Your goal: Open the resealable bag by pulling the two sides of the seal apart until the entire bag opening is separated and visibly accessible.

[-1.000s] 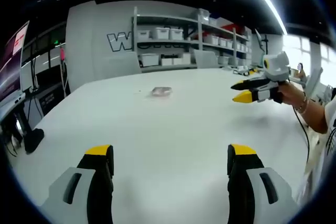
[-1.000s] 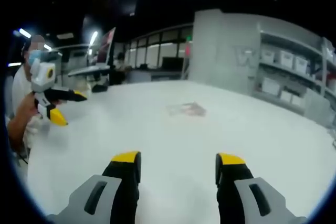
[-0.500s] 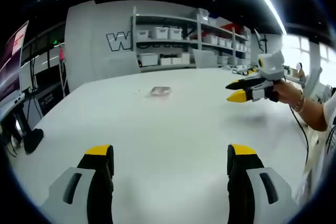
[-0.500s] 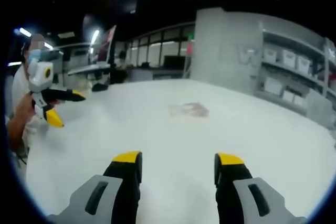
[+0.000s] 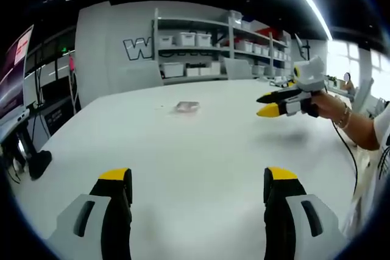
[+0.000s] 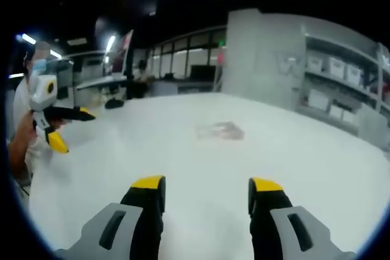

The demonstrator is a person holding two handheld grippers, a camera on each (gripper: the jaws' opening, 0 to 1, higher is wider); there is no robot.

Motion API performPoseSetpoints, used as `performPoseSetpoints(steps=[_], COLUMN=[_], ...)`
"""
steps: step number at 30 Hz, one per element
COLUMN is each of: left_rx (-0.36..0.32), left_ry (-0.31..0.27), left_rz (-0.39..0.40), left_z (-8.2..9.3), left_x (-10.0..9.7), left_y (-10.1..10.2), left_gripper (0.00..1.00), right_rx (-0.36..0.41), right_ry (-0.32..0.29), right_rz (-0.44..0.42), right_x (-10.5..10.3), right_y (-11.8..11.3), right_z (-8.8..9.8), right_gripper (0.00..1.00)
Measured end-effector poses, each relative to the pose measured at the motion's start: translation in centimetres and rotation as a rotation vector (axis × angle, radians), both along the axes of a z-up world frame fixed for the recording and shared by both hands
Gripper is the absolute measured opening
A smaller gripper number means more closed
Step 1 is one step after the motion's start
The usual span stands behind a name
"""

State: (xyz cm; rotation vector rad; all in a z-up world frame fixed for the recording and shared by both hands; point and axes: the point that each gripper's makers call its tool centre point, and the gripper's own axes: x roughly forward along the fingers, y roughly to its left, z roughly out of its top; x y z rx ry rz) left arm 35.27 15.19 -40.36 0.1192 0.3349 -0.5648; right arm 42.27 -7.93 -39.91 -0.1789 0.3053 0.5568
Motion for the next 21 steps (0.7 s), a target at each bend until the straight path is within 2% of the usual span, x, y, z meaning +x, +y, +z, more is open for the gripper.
performPoseSetpoints(steps=[15,21], left_rx=[-0.004,-0.004], left_ry=[0.0,-0.002], left_rz=[-0.005,-0.006], left_z=[-0.1,-0.1], left_x=[-0.1,-0.2], left_y=[-0.2,-0.3], left_gripper=[0.87,0.87], right_rx=[0.01,0.006], right_ry=[-0.001,0.011], right_rz=[0.001,0.0], right_x=[0.8,1.5], right_y=[0.5,0.6], right_z=[0.1,-0.7], right_gripper=[0.52,0.52])
